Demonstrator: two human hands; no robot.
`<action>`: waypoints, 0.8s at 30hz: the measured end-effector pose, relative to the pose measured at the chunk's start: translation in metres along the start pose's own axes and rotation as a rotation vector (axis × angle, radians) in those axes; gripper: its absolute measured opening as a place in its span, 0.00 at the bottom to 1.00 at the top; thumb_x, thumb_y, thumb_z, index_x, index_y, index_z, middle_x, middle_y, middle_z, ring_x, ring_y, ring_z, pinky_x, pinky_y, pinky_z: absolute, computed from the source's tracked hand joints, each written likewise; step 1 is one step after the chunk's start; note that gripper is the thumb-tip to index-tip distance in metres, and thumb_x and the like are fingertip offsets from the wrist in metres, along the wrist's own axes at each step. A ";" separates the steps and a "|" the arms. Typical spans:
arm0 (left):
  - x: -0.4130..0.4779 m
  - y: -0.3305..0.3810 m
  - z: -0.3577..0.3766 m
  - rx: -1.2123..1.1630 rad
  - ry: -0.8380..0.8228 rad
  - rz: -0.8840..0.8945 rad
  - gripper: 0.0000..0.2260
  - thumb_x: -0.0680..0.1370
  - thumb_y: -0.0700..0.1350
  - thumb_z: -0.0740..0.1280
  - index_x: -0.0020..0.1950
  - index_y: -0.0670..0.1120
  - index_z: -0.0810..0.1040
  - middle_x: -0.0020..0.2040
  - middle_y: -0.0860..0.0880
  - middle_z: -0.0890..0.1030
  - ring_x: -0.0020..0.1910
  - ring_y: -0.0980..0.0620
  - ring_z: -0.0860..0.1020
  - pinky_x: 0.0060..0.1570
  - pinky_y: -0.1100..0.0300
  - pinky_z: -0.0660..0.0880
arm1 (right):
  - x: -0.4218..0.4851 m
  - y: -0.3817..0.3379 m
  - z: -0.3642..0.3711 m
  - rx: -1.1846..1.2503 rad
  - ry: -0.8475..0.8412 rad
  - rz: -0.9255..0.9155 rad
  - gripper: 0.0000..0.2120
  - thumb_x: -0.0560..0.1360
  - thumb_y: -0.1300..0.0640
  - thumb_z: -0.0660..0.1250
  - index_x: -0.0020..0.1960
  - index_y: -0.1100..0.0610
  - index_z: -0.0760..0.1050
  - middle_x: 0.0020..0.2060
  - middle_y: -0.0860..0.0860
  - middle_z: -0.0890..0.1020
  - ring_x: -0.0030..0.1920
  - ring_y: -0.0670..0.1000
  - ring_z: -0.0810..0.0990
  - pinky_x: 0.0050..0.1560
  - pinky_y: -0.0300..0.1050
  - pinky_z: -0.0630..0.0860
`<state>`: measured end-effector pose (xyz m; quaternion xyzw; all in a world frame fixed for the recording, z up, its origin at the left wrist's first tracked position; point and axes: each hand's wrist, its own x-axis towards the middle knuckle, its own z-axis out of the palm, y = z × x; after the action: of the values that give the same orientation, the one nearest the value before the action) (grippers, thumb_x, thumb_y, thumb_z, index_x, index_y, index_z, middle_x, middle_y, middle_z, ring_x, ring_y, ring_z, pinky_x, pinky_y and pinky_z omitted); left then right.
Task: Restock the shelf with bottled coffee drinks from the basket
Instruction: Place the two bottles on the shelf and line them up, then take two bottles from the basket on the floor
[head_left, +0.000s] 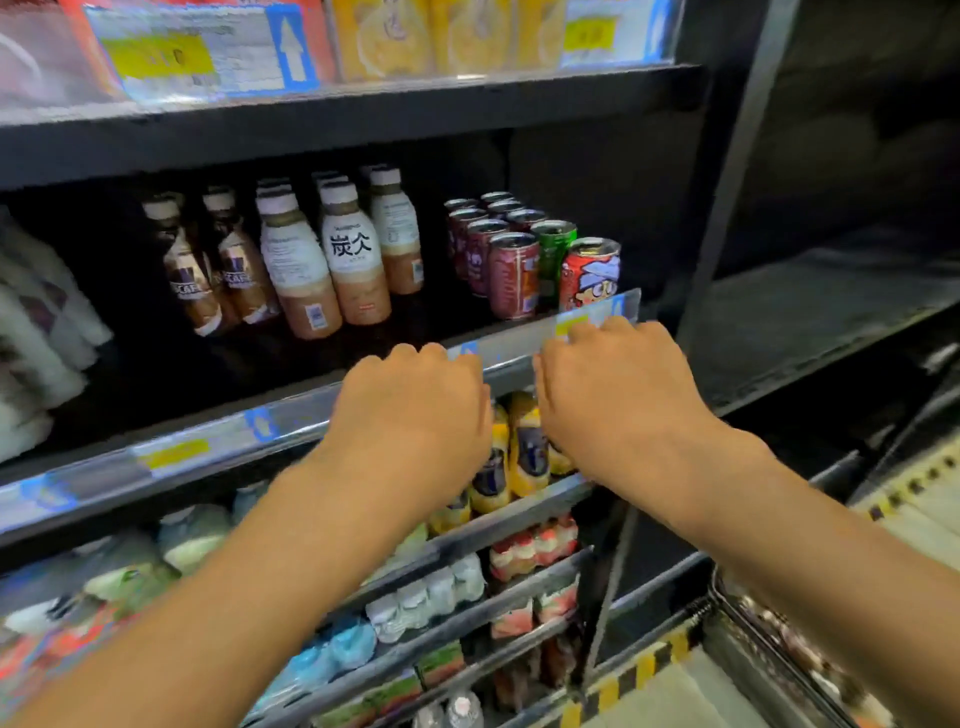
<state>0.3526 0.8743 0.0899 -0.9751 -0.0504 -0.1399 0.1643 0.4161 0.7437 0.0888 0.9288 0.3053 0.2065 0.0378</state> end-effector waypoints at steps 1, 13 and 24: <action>0.003 0.019 -0.003 -0.010 0.010 0.042 0.13 0.84 0.53 0.51 0.56 0.49 0.72 0.54 0.46 0.78 0.54 0.43 0.76 0.40 0.54 0.62 | -0.013 0.015 0.001 -0.019 -0.003 0.050 0.08 0.77 0.53 0.64 0.50 0.56 0.78 0.48 0.57 0.81 0.50 0.61 0.78 0.43 0.52 0.62; 0.063 0.263 0.018 -0.254 -0.002 0.637 0.06 0.72 0.45 0.69 0.35 0.47 0.75 0.31 0.46 0.77 0.30 0.44 0.76 0.31 0.56 0.57 | -0.160 0.202 0.070 -0.085 -0.441 0.564 0.13 0.79 0.45 0.59 0.58 0.51 0.75 0.55 0.51 0.80 0.58 0.57 0.77 0.55 0.49 0.70; 0.162 0.511 0.102 -0.138 -0.298 0.966 0.12 0.81 0.42 0.57 0.63 0.45 0.72 0.60 0.43 0.78 0.58 0.42 0.76 0.45 0.52 0.66 | -0.252 0.390 0.180 0.002 -0.771 0.922 0.14 0.79 0.54 0.58 0.61 0.52 0.76 0.58 0.53 0.81 0.60 0.58 0.77 0.55 0.49 0.70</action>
<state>0.6069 0.4357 -0.1122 -0.9050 0.3929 0.0895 0.1367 0.5212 0.2905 -0.0901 0.9734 -0.1646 -0.1505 0.0516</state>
